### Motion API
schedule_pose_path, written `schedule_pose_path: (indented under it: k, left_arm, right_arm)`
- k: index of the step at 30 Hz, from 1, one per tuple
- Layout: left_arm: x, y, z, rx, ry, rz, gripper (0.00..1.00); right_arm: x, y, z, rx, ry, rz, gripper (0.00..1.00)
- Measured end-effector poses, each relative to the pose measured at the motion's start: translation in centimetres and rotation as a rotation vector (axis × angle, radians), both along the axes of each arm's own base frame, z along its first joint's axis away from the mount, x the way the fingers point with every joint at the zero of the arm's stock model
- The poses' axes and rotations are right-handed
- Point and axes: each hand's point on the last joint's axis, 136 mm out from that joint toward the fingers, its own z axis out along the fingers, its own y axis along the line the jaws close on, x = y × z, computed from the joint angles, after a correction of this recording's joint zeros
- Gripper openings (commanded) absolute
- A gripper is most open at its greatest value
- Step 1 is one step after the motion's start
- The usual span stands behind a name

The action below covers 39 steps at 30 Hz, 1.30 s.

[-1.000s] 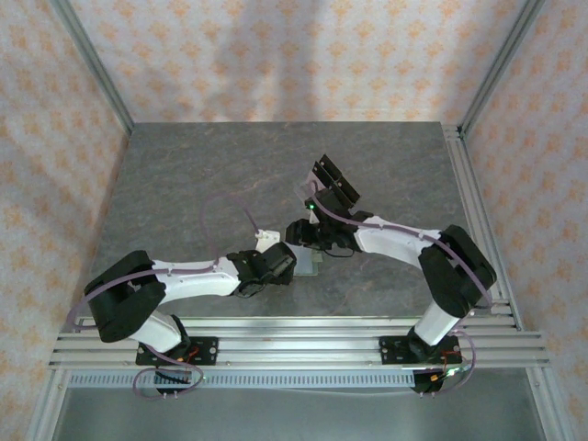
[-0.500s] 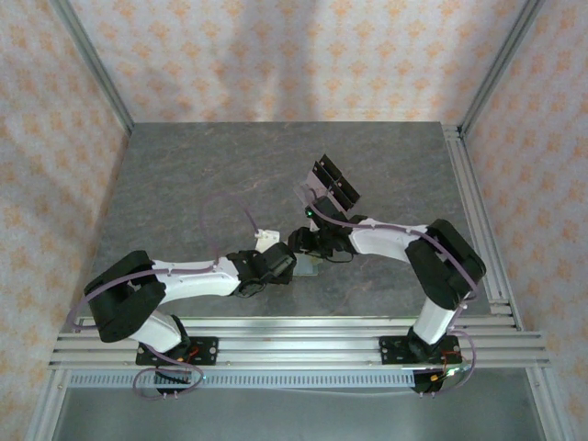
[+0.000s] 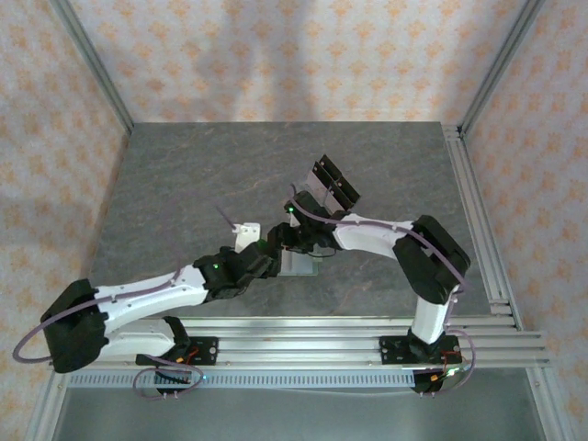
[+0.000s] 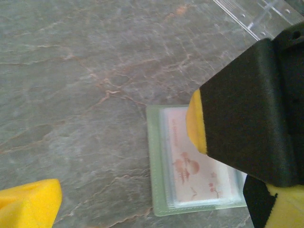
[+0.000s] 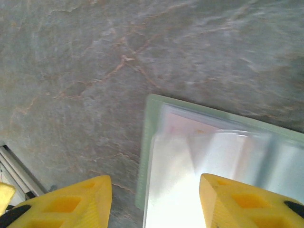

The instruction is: Put the credit cards into the card holder

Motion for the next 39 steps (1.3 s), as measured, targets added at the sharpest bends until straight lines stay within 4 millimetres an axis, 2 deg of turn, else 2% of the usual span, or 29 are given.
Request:
schedule_pose_path:
  k: [5,9,18,22,24,27,29,31,33,35,39]
  left_arm:
    - [-0.9,2.0,0.3,0.004,-0.017,0.038,1.00]
    - [-1.2,2.9,0.6,0.001,-0.034,0.061,1.00]
    - [-1.6,3.8,0.1,0.008,-0.030,0.080,1.00]
    - [-1.4,4.1,-0.2,0.019,-0.020,0.097,1.00]
    - [-1.3,4.4,-0.6,0.035,-0.007,0.110,1.00]
    - [-1.0,4.6,-0.9,0.057,0.010,0.126,1.00]
    - [-0.5,4.7,-0.8,0.063,0.015,0.139,1.00]
    - [-0.1,4.8,-0.6,0.066,0.019,0.153,1.00]
    - [0.4,5.0,-0.5,0.072,0.024,0.171,1.00]
    - [0.9,5.2,-0.4,0.078,0.031,0.188,1.00]
    - [1.7,5.1,-0.4,0.106,0.050,0.199,1.00]
  right_arm:
    - [-0.1,2.1,-1.2,-0.016,0.018,0.032,0.52]
    - [-0.1,2.4,-2.8,-0.043,0.045,0.037,0.52]
    - [0.1,2.6,-2.0,-0.048,0.041,0.050,0.52]
    - [1.0,2.3,0.5,-0.049,0.003,0.060,0.52]
    - [2.3,1.3,2.8,-0.053,-0.042,0.043,0.52]
    - [5.5,-1.9,6.8,-0.096,-0.150,-0.016,0.50]
    - [7.9,-5.0,9.1,-0.167,-0.237,-0.065,0.48]
    - [9.7,-7.9,10.4,-0.262,-0.301,-0.099,0.46]
    - [10.7,-10.3,10.7,-0.367,-0.340,-0.107,0.44]
    - [10.8,-12.3,10.5,-0.489,-0.356,-0.087,0.42]
    - [11.0,-14.3,9.4,-0.667,-0.366,-0.025,0.36]
